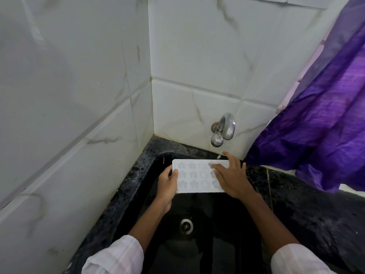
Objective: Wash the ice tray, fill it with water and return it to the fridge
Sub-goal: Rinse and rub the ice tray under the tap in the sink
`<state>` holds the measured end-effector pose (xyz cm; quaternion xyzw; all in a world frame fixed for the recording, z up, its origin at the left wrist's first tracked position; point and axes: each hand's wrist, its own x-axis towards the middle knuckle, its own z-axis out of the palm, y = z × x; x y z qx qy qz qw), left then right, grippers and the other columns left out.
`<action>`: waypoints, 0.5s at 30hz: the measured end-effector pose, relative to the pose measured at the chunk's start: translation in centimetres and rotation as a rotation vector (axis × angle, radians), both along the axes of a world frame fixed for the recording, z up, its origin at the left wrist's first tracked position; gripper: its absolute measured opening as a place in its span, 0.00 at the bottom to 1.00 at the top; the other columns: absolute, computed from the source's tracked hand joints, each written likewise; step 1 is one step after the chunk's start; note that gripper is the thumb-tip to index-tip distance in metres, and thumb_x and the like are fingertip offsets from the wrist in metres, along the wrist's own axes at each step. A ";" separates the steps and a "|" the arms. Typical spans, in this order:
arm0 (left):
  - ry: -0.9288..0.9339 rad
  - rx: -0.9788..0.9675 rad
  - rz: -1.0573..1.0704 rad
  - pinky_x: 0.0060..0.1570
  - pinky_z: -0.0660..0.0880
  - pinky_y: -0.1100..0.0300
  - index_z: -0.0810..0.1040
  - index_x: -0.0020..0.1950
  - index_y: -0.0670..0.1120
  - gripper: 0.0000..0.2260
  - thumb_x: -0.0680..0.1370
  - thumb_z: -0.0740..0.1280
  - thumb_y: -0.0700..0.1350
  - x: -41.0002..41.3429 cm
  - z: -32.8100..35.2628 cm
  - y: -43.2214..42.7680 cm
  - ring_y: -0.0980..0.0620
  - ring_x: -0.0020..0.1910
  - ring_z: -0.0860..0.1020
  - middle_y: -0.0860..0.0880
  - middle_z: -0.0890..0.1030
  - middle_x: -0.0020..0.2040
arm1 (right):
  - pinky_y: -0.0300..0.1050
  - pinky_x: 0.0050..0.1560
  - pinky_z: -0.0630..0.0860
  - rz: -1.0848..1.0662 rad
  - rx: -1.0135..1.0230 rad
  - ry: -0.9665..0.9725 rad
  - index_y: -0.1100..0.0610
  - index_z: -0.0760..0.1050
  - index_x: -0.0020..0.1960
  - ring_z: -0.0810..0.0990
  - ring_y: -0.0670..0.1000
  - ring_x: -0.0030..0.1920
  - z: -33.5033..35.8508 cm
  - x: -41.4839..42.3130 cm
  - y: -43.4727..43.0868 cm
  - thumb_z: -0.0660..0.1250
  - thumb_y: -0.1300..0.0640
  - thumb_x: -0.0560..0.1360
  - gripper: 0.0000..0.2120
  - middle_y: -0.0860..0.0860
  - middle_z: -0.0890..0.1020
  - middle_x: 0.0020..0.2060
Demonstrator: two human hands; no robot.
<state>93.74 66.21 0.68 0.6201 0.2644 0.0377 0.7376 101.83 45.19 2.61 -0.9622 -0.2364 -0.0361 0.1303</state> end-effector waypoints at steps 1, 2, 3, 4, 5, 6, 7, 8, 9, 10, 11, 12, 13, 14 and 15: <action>0.001 0.004 0.000 0.54 0.82 0.46 0.73 0.71 0.48 0.15 0.85 0.59 0.47 0.0 0.0 0.0 0.50 0.53 0.83 0.48 0.83 0.58 | 0.74 0.70 0.54 0.014 0.014 -0.035 0.45 0.77 0.60 0.58 0.59 0.73 -0.1 0.0 0.0 0.60 0.52 0.81 0.11 0.56 0.59 0.75; 0.004 0.008 -0.001 0.54 0.82 0.47 0.73 0.71 0.48 0.15 0.85 0.59 0.47 -0.1 0.0 -0.1 0.50 0.54 0.83 0.48 0.83 0.58 | 0.74 0.67 0.59 0.030 0.021 -0.071 0.46 0.79 0.58 0.62 0.61 0.71 -0.3 0.0 0.0 0.62 0.53 0.80 0.10 0.57 0.62 0.73; 0.006 0.012 -0.002 0.55 0.82 0.47 0.73 0.71 0.48 0.15 0.85 0.58 0.47 -0.1 0.0 -0.2 0.50 0.54 0.83 0.48 0.82 0.58 | 0.73 0.64 0.64 0.041 0.018 -0.096 0.48 0.80 0.56 0.65 0.62 0.68 -0.5 0.0 -0.1 0.64 0.55 0.78 0.09 0.58 0.64 0.72; 0.007 0.017 -0.003 0.55 0.82 0.47 0.73 0.71 0.48 0.15 0.85 0.58 0.46 -0.1 0.0 -0.2 0.50 0.54 0.83 0.49 0.82 0.58 | 0.71 0.62 0.67 0.045 0.012 -0.107 0.48 0.80 0.55 0.67 0.63 0.66 -0.7 0.1 0.0 0.66 0.56 0.77 0.08 0.59 0.65 0.70; 0.006 0.018 -0.005 0.54 0.82 0.48 0.74 0.70 0.48 0.15 0.85 0.58 0.46 -0.2 0.0 -0.3 0.50 0.53 0.83 0.49 0.82 0.58 | 0.70 0.61 0.68 0.045 0.003 -0.105 0.49 0.80 0.54 0.68 0.63 0.65 -0.8 0.2 0.0 0.66 0.56 0.77 0.08 0.59 0.66 0.70; 0.004 0.018 -0.006 0.53 0.82 0.48 0.74 0.70 0.48 0.14 0.85 0.58 0.46 -0.2 0.0 -0.3 0.51 0.53 0.83 0.49 0.83 0.57 | 0.70 0.61 0.68 0.044 -0.006 -0.100 0.49 0.80 0.55 0.68 0.63 0.66 -0.8 0.2 0.0 0.66 0.55 0.77 0.08 0.59 0.65 0.71; 0.002 0.017 -0.008 0.52 0.82 0.49 0.74 0.70 0.49 0.14 0.85 0.58 0.46 -0.2 0.0 -0.3 0.51 0.53 0.83 0.49 0.83 0.57 | 0.71 0.63 0.66 0.046 -0.017 -0.097 0.48 0.79 0.56 0.67 0.63 0.67 -0.8 0.2 0.0 0.65 0.55 0.78 0.09 0.59 0.64 0.71; 0.001 0.018 -0.010 0.52 0.82 0.49 0.74 0.70 0.49 0.14 0.85 0.58 0.47 -0.2 -0.1 -0.3 0.51 0.52 0.83 0.49 0.83 0.57 | 0.71 0.64 0.65 0.046 -0.027 -0.096 0.47 0.79 0.57 0.65 0.62 0.68 -0.9 0.3 0.0 0.64 0.54 0.79 0.09 0.58 0.63 0.72; 0.000 0.018 -0.011 0.52 0.82 0.49 0.73 0.70 0.49 0.14 0.85 0.58 0.46 -0.2 0.0 -0.4 0.51 0.52 0.83 0.49 0.83 0.57 | 0.72 0.66 0.62 0.041 -0.035 -0.091 0.47 0.78 0.59 0.63 0.62 0.70 -0.9 0.3 -0.1 0.63 0.53 0.79 0.10 0.58 0.62 0.73; 0.000 0.020 -0.009 0.53 0.82 0.49 0.73 0.71 0.48 0.15 0.85 0.58 0.46 -0.2 0.0 -0.4 0.51 0.53 0.83 0.49 0.83 0.57 | 0.72 0.68 0.60 0.031 -0.040 -0.085 0.46 0.77 0.61 0.62 0.61 0.71 -0.9 0.3 -0.2 0.62 0.53 0.80 0.11 0.57 0.61 0.74; 0.002 0.020 -0.005 0.54 0.82 0.48 0.73 0.71 0.48 0.15 0.85 0.58 0.46 -0.2 0.0 -0.4 0.51 0.53 0.83 0.49 0.82 0.58 | 0.71 0.69 0.58 0.020 -0.042 -0.079 0.46 0.77 0.62 0.60 0.60 0.71 -0.9 0.4 -0.2 0.61 0.52 0.80 0.12 0.56 0.60 0.74; 0.005 0.022 -0.003 0.55 0.82 0.47 0.72 0.72 0.48 0.15 0.85 0.58 0.46 -0.2 0.1 -0.4 0.50 0.54 0.83 0.49 0.82 0.59 | 0.70 0.69 0.58 0.013 -0.041 -0.080 0.46 0.77 0.62 0.60 0.59 0.71 -0.8 0.4 -0.3 0.61 0.52 0.80 0.12 0.56 0.60 0.75; 0.005 0.027 -0.001 0.56 0.81 0.47 0.72 0.72 0.48 0.15 0.85 0.58 0.46 -0.2 0.1 -0.5 0.50 0.55 0.82 0.49 0.82 0.59 | 0.69 0.69 0.60 0.015 -0.035 -0.087 0.46 0.77 0.61 0.61 0.59 0.71 -0.8 0.4 -0.3 0.60 0.52 0.80 0.12 0.56 0.60 0.74; 0.004 0.031 -0.002 0.56 0.81 0.47 0.72 0.72 0.48 0.15 0.85 0.58 0.46 -0.2 0.2 -0.5 0.50 0.55 0.82 0.48 0.82 0.60 | 0.68 0.67 0.63 0.021 -0.025 -0.101 0.47 0.78 0.60 0.63 0.60 0.70 -0.8 0.4 -0.3 0.60 0.52 0.79 0.12 0.56 0.61 0.74; 0.001 0.031 -0.002 0.57 0.81 0.47 0.73 0.71 0.48 0.15 0.85 0.58 0.46 -0.2 0.2 -0.5 0.50 0.55 0.82 0.48 0.82 0.60 | 0.67 0.64 0.66 0.029 -0.011 -0.117 0.48 0.79 0.58 0.65 0.61 0.68 -0.8 0.4 -0.2 0.61 0.53 0.78 0.11 0.58 0.63 0.73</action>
